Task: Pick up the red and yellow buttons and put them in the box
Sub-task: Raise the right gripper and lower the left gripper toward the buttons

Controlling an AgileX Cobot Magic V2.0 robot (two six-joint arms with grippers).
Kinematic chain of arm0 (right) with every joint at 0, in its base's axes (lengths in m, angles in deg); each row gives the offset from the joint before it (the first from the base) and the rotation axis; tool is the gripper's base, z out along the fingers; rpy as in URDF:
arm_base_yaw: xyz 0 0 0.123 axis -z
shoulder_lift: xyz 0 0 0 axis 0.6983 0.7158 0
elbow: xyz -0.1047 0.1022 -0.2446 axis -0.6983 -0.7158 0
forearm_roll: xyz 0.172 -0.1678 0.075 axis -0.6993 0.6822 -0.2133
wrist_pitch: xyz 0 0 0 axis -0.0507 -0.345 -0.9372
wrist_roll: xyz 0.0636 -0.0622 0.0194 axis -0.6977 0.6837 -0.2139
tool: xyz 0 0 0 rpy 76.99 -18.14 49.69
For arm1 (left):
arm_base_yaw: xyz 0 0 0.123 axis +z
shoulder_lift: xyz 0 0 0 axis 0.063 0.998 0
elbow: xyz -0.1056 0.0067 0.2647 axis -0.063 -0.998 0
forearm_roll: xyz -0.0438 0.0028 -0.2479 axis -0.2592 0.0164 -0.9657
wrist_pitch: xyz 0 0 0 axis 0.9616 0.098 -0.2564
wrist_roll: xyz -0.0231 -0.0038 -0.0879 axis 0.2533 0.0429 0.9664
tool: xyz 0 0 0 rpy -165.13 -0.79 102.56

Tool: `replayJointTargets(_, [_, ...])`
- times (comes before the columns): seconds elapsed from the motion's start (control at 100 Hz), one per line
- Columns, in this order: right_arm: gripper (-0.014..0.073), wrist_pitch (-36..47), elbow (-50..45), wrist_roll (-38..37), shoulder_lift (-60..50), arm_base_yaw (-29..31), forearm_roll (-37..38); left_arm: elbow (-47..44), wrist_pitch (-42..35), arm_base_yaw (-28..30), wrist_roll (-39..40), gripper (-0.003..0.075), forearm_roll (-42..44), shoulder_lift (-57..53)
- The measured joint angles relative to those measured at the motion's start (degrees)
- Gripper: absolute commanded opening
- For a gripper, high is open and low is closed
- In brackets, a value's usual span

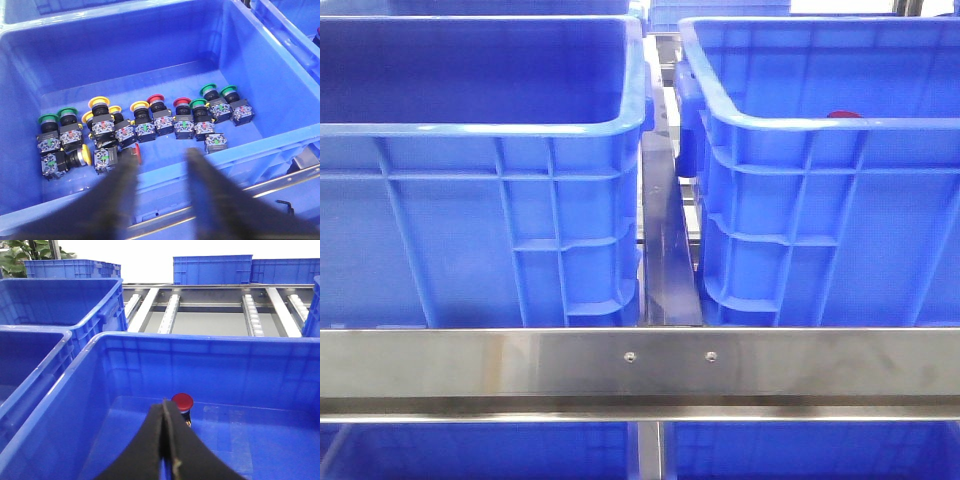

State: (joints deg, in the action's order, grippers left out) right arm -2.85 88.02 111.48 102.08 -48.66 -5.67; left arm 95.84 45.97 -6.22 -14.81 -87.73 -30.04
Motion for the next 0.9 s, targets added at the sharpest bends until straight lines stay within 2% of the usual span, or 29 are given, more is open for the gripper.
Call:
replayJointTargets(0.07, [-0.0068, 0.0, 0.0, 0.0, 0.0, 0.0, 0.0, 0.0, 0.0, 0.0, 0.0, 0.0574, 0.0, 0.0])
replayJointTargets(0.12, [-0.0068, 0.0, 0.0, 0.0, 0.0, 0.0, 0.0, 0.0, 0.0, 0.0, 0.0, 0.0597, 0.0, 0.0])
replayJointTargets(0.51, [-0.0068, 0.0, 0.0, 0.0, 0.0, 0.0, 0.0, 0.52, -3.16, 0.0, 1.7, 0.0597, 0.0, 3.51])
replayJointTargets(0.73, [-0.0068, -0.11, 0.0, 0.0, 0.0, 0.0, 0.0, 5.96, -5.15, 0.0, 8.98, 0.0597, 1.35, 17.85])
replayJointTargets(0.9, [-0.0068, -0.11, 0.0, 0.0, 0.0, 0.0, 0.0, 12.39, -6.22, 0.0, 10.23, 0.0597, 3.35, 31.19])
